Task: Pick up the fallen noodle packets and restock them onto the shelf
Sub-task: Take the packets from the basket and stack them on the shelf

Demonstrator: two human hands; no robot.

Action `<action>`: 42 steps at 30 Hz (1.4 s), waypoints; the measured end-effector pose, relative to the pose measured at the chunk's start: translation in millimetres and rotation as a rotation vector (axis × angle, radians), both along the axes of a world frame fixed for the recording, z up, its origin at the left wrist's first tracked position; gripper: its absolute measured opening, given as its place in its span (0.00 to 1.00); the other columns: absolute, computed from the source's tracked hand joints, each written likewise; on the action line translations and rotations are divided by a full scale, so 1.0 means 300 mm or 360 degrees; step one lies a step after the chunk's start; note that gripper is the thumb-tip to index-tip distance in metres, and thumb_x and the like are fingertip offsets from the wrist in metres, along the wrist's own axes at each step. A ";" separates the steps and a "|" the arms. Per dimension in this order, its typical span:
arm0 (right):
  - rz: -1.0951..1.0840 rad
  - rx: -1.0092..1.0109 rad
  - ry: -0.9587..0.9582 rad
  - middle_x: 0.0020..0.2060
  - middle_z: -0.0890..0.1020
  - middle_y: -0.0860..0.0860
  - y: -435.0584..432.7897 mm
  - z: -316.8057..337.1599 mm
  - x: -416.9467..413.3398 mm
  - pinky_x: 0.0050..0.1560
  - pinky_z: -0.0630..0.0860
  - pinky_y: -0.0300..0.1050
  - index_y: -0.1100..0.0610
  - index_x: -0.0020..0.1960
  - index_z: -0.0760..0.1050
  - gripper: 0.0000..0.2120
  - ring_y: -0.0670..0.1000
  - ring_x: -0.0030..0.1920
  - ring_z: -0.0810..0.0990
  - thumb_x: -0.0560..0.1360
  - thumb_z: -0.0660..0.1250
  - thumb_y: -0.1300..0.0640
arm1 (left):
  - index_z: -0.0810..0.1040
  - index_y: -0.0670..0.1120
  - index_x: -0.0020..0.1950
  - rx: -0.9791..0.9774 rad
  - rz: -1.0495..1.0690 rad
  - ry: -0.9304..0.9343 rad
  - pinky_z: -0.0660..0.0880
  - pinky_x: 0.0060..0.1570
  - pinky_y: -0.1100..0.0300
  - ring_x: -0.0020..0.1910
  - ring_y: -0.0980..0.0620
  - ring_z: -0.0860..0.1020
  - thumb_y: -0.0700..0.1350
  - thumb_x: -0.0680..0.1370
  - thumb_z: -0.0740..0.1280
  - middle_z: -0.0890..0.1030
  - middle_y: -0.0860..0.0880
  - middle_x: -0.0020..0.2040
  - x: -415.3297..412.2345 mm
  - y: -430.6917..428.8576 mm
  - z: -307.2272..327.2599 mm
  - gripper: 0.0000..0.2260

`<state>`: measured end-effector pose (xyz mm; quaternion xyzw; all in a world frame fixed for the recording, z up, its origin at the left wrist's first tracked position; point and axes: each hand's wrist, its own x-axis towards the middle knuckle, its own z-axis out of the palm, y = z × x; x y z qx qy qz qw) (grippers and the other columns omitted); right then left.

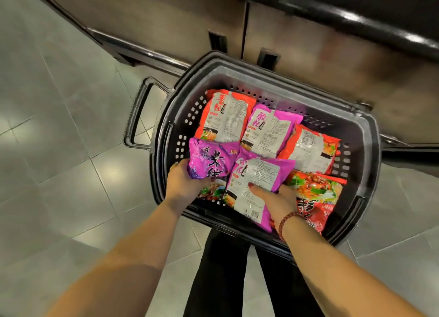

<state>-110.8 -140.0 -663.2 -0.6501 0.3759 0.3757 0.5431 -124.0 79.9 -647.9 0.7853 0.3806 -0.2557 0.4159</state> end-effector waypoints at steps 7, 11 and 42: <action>-0.0234 0.0134 -0.0257 0.47 0.86 0.50 -0.053 0.335 0.081 0.54 0.79 0.53 0.54 0.53 0.80 0.17 0.52 0.49 0.84 0.66 0.78 0.62 | 0.77 0.44 0.58 -0.0320 0.0497 -0.0181 0.77 0.47 0.56 0.42 0.52 0.82 0.39 0.67 0.79 0.84 0.49 0.47 0.000 0.028 0.306 0.22; -0.0205 0.0156 -0.0418 0.51 0.85 0.50 -0.083 0.584 0.125 0.56 0.79 0.56 0.56 0.58 0.77 0.20 0.51 0.51 0.84 0.68 0.76 0.62 | 0.77 0.46 0.56 -0.0381 0.0469 -0.0328 0.80 0.50 0.49 0.46 0.47 0.84 0.37 0.66 0.79 0.85 0.48 0.47 0.043 0.027 0.537 0.21; -0.0260 0.0721 -0.0885 0.39 0.85 0.52 -0.438 1.529 0.192 0.40 0.81 0.44 0.58 0.48 0.79 0.10 0.48 0.37 0.84 0.69 0.71 0.55 | 0.78 0.44 0.60 -0.1249 -0.0085 -0.0928 0.78 0.53 0.43 0.49 0.39 0.83 0.45 0.58 0.81 0.85 0.40 0.51 0.261 -0.434 1.387 0.31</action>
